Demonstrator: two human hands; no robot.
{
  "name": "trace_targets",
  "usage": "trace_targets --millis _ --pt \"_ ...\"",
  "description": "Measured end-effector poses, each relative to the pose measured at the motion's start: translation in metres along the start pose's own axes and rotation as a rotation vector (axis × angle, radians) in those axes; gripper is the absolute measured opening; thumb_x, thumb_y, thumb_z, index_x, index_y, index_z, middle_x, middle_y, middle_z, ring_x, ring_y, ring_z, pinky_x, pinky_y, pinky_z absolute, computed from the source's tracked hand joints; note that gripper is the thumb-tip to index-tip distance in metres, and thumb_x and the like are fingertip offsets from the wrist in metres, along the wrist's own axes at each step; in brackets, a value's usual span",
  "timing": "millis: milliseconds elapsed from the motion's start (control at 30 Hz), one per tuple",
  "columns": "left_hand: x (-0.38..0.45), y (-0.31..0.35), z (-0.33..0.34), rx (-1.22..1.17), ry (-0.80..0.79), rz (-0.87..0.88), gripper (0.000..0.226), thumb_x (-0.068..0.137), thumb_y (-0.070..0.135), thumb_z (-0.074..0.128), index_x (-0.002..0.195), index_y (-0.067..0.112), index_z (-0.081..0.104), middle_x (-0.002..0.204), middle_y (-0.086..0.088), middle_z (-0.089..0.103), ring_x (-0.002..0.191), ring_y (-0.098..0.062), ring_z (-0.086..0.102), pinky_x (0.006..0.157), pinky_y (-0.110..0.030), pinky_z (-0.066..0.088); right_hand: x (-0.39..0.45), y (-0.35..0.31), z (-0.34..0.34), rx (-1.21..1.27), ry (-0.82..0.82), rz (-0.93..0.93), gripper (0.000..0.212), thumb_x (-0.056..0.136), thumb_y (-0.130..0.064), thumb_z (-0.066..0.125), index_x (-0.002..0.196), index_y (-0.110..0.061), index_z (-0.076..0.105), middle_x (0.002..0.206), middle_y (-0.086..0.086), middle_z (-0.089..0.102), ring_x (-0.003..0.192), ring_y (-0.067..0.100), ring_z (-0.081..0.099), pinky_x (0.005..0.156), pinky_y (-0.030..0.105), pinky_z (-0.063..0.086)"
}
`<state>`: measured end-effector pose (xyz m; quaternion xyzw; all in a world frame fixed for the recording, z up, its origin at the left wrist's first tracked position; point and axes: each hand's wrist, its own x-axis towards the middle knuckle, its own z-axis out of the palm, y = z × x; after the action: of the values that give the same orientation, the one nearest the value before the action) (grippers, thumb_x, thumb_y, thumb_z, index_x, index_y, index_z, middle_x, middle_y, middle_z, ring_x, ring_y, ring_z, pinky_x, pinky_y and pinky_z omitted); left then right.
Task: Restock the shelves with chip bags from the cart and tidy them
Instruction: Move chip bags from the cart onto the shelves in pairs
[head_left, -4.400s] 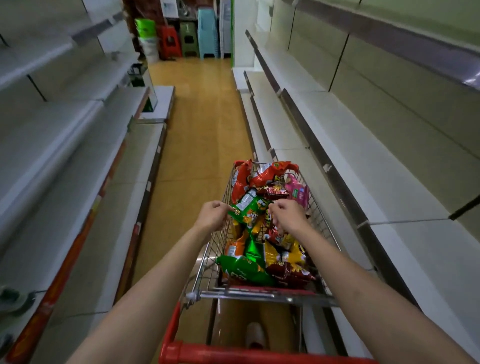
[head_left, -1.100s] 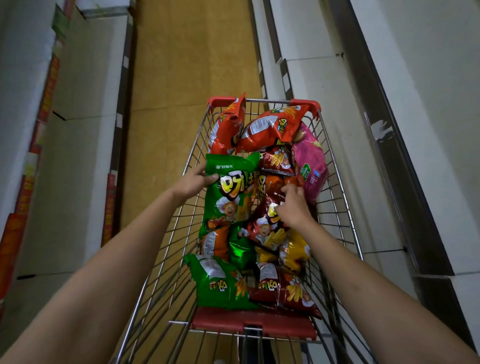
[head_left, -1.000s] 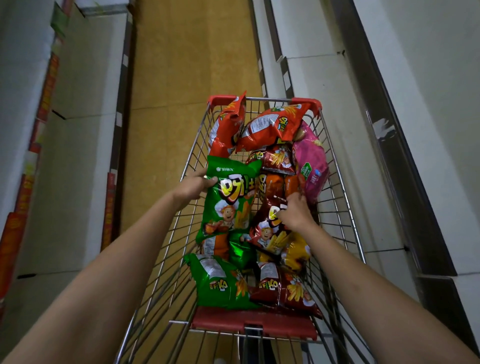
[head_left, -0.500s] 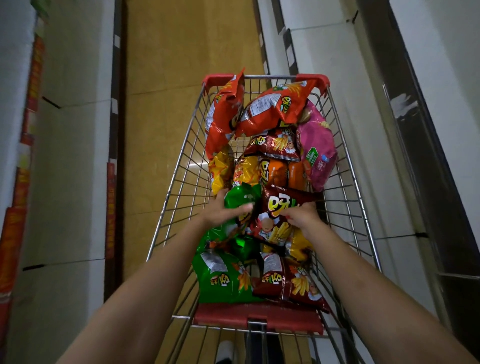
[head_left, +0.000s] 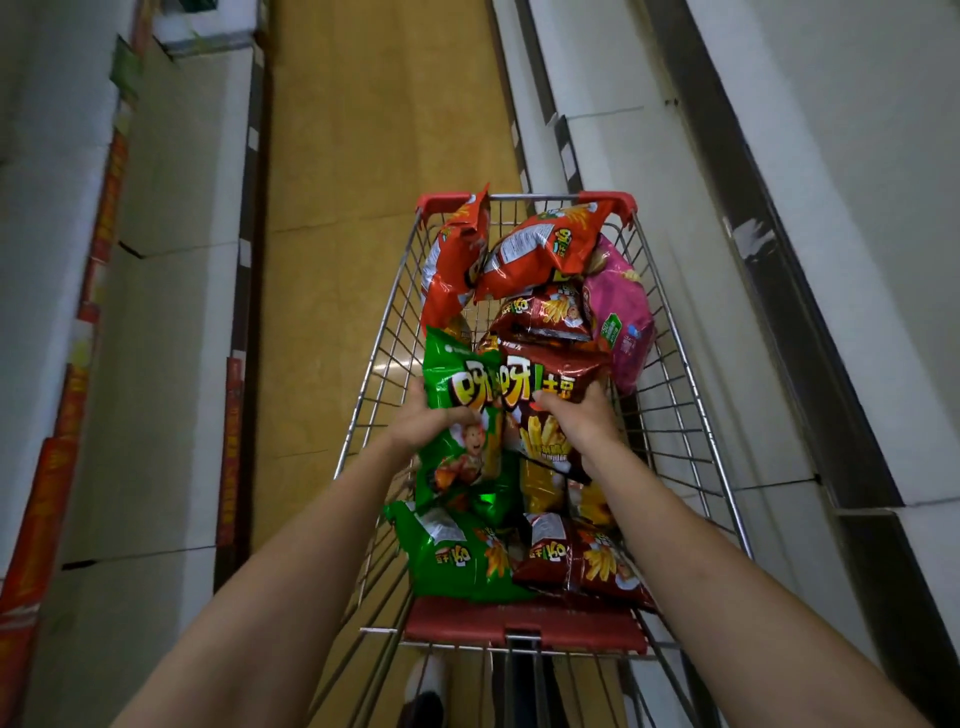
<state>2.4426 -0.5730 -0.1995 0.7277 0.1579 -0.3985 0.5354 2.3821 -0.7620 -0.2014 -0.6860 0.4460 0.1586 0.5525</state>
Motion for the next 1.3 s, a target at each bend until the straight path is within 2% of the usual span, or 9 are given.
trace_targets --millis 167,300,533,667,767,933,1067,1200,1300 --pt "-0.029 0.034 -0.014 -0.187 -0.048 0.117 0.067 0.07 0.017 0.079 0.128 0.012 0.047 0.113 -0.015 0.068 0.093 -0.031 0.069 0.08 -0.043 0.058 -0.043 -0.034 -0.014 -0.059 0.051 -0.157 0.093 0.08 -0.054 0.068 0.146 -0.009 0.022 0.147 0.014 0.038 0.135 0.032 0.037 0.109 0.04 0.033" --pt "-0.066 0.062 -0.022 -0.219 -0.097 0.211 0.031 0.089 0.014 0.063 0.118 0.007 0.053 0.095 -0.011 0.072 0.073 -0.025 0.071 0.058 -0.031 0.058 -0.078 -0.051 -0.013 -0.159 0.102 -0.288 0.103 0.072 -0.057 0.075 0.147 -0.014 0.019 0.152 0.012 0.029 0.139 0.032 0.031 0.113 0.044 0.03" --pt "-0.129 0.079 -0.054 -0.173 -0.157 0.302 0.077 0.07 0.028 0.076 0.135 0.013 0.037 0.117 -0.02 0.064 0.091 -0.036 0.069 0.067 -0.039 0.057 -0.138 -0.064 -0.002 0.121 0.107 -0.308 0.077 0.071 -0.062 0.07 0.133 -0.02 0.052 0.136 0.007 0.051 0.125 0.031 0.049 0.104 0.048 0.042" --pt "-0.164 0.091 -0.071 -0.173 -0.221 0.35 0.074 0.074 0.029 0.077 0.133 0.013 0.036 0.121 -0.022 0.062 0.096 -0.038 0.068 0.073 -0.042 0.057 -0.177 -0.071 0.0 0.287 0.093 -0.341 0.074 0.078 -0.044 0.075 0.137 -0.014 0.042 0.131 0.005 0.056 0.124 0.027 0.05 0.105 0.043 0.04" --pt "-0.187 0.096 -0.083 -0.152 -0.265 0.402 0.099 0.061 0.045 0.084 0.141 0.013 0.035 0.123 -0.021 0.062 0.098 -0.037 0.068 0.077 -0.043 0.057 -0.199 -0.078 0.001 0.303 0.127 -0.368 0.072 0.079 -0.035 0.077 0.135 -0.013 0.039 0.132 0.008 0.056 0.123 0.03 0.052 0.104 0.047 0.042" --pt "-0.236 0.103 -0.097 -0.088 -0.334 0.491 0.077 0.065 0.04 0.084 0.126 0.014 0.045 0.109 -0.014 0.068 0.086 -0.028 0.071 0.067 -0.034 0.058 -0.24 -0.086 -0.004 0.317 0.171 -0.437 0.054 0.079 -0.032 0.076 0.121 -0.016 0.047 0.118 0.008 0.063 0.109 0.029 0.06 0.097 0.047 0.048" --pt "-0.257 0.11 -0.115 -0.085 -0.334 0.531 0.114 0.04 0.05 0.093 0.133 0.005 0.044 0.115 -0.019 0.067 0.092 -0.034 0.07 0.075 -0.04 0.058 -0.272 -0.085 -0.025 0.351 0.179 -0.482 0.057 0.078 -0.033 0.074 0.124 -0.014 0.045 0.113 0.009 0.062 0.098 0.026 0.063 0.088 0.042 0.052" --pt "-0.297 0.117 -0.117 -0.08 -0.458 0.578 0.054 0.065 0.041 0.073 0.107 0.007 0.062 0.093 -0.012 0.072 0.075 -0.026 0.069 0.074 -0.034 0.058 -0.315 -0.081 -0.048 0.419 0.082 -0.595 0.037 0.086 -0.023 0.066 0.119 -0.018 0.05 0.108 0.005 0.064 0.096 0.023 0.062 0.087 0.038 0.048" --pt "-0.325 0.122 -0.112 -0.059 -0.525 0.596 0.047 0.068 0.04 0.068 0.103 0.01 0.063 0.091 -0.01 0.072 0.076 -0.026 0.069 0.077 -0.034 0.056 -0.344 -0.073 -0.06 0.484 0.021 -0.614 0.022 0.087 -0.02 0.062 0.108 -0.019 0.056 0.102 0.006 0.068 0.094 0.025 0.065 0.091 0.042 0.05"
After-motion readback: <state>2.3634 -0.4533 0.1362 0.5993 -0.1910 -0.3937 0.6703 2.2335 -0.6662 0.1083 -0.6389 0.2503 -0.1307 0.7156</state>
